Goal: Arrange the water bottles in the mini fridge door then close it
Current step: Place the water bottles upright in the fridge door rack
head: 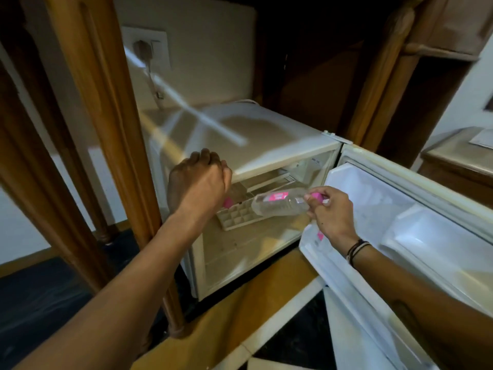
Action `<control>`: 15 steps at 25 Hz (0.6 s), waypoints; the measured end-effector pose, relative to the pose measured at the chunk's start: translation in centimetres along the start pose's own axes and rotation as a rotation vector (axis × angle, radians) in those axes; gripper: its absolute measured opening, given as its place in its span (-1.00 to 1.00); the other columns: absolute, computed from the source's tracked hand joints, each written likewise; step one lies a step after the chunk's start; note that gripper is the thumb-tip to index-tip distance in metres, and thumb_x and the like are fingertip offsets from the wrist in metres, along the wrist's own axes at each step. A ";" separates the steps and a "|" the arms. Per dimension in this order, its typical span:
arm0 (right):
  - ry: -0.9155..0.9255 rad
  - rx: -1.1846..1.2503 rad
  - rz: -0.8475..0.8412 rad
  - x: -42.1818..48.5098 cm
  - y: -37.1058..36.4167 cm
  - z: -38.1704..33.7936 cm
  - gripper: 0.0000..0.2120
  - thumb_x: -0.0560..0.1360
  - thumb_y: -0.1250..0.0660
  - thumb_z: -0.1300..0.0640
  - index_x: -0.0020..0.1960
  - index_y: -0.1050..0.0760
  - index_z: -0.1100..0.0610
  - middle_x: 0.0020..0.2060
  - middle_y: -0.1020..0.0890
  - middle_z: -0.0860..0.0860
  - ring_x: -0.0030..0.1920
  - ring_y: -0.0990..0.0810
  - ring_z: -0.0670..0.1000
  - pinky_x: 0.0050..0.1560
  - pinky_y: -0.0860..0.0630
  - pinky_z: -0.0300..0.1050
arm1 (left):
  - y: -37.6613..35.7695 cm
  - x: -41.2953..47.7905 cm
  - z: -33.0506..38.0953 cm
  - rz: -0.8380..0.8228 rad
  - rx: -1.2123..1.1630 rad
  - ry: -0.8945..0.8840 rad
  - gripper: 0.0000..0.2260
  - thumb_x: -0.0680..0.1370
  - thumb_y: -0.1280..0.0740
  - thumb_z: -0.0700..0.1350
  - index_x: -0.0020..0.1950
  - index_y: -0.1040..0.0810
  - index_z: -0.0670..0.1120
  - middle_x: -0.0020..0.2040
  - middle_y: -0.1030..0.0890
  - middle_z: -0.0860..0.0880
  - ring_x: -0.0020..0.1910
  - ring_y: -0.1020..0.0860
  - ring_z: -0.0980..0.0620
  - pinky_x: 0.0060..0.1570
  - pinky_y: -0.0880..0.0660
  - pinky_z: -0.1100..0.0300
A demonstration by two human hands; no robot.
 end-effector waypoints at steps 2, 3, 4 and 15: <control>0.060 -0.199 -0.028 -0.4 2.9 -0.8 -0.89 0.56 -0.47 0.13 0.07 -0.68 0.13 0.01 -0.67 0.02 -0.01 -0.71 0.15 0.04 -0.68 0.21 | 0.1 -0.1 -0.1 0.035 -0.005 0.005 -0.84 0.44 -0.53 -0.12 -0.28 -0.64 -0.14 -0.35 -0.57 -0.12 -0.45 -0.56 -0.09 -0.38 -0.07 0.22; 0.088 -0.330 -0.062 -0.7 3.9 -1.1 -0.89 0.56 -0.46 0.13 0.07 -0.67 0.12 0.02 -0.64 0.00 0.02 -0.69 0.15 0.05 -0.67 0.19 | 0.1 -0.2 -0.1 0.044 -0.015 0.003 -0.86 0.44 -0.52 -0.12 -0.25 -0.65 -0.15 -0.33 -0.57 -0.12 -0.43 -0.57 -0.10 -0.37 -0.11 0.21; 0.106 -0.448 -0.103 -0.9 4.6 -1.2 -0.89 0.56 -0.46 0.13 0.08 -0.67 0.11 0.01 -0.63 0.00 0.05 -0.67 0.15 0.05 -0.65 0.15 | -0.1 -0.3 -0.1 0.040 -0.016 0.002 -0.86 0.44 -0.53 -0.11 -0.23 -0.66 -0.15 -0.30 -0.57 -0.13 -0.40 -0.59 -0.11 -0.37 -0.13 0.20; 0.178 -0.962 -0.239 0.5 6.6 -1.0 -0.85 0.54 -0.44 0.24 0.11 -0.68 0.20 0.09 -0.67 0.17 0.05 -0.64 0.22 -0.02 -0.51 -0.02 | -1.1 -1.3 0.1 0.021 -0.036 -0.067 -0.79 0.35 -0.62 -0.13 -0.11 -0.66 -0.13 -0.16 -0.62 -0.11 -0.21 -0.66 -0.11 -0.36 -0.37 0.15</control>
Point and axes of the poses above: each hand's wrist, its own x-axis towards the middle knuckle, its own y-axis out of the back of the hand, z = x × y, the point moved 9 cm from there along x, towards the middle knuckle
